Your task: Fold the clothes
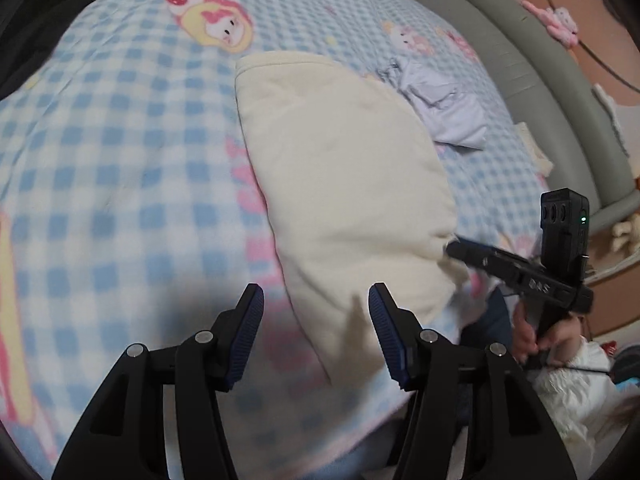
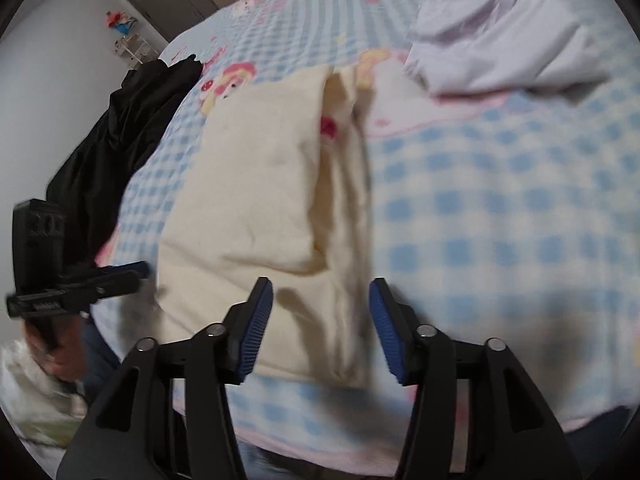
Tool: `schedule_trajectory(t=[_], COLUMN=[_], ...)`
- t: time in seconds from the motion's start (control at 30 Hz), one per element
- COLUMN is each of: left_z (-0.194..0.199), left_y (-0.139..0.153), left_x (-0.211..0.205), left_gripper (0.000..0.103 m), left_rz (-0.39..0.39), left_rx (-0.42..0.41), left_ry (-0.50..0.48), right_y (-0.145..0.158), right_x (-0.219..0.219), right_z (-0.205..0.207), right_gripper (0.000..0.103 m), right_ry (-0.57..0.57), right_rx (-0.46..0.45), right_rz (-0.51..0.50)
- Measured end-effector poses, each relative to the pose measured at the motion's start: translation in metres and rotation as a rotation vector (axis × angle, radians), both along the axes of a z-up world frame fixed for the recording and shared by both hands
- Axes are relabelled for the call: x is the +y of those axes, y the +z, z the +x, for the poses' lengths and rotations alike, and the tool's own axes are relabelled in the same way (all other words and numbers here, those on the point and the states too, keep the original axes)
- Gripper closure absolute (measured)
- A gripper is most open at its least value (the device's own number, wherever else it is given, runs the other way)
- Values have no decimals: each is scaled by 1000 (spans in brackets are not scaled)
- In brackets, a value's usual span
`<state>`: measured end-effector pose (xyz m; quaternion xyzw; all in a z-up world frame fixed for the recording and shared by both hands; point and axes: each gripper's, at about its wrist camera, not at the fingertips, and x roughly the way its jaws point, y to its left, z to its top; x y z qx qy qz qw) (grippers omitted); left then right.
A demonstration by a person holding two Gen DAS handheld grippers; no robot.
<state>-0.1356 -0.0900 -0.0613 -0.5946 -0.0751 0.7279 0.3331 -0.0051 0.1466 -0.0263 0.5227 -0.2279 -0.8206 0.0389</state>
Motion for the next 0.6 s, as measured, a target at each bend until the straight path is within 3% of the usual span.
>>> schedule_trajectory(t=[0.2, 0.33, 0.6], left_z=[8, 10, 7], left_y=[-25, -23, -24], left_x=[18, 20, 30], left_gripper=[46, 47, 58], left_rz=[40, 79, 59], left_rx=[-99, -122, -91], left_ry=[-18, -13, -2], right_y=[-19, -29, -32], right_x=[-16, -5, -10], right_z=[4, 27, 33], right_gripper=[42, 42, 43], right_ry=[69, 31, -1], right_rx=[-88, -64, -23], right_rz=[39, -97, -368])
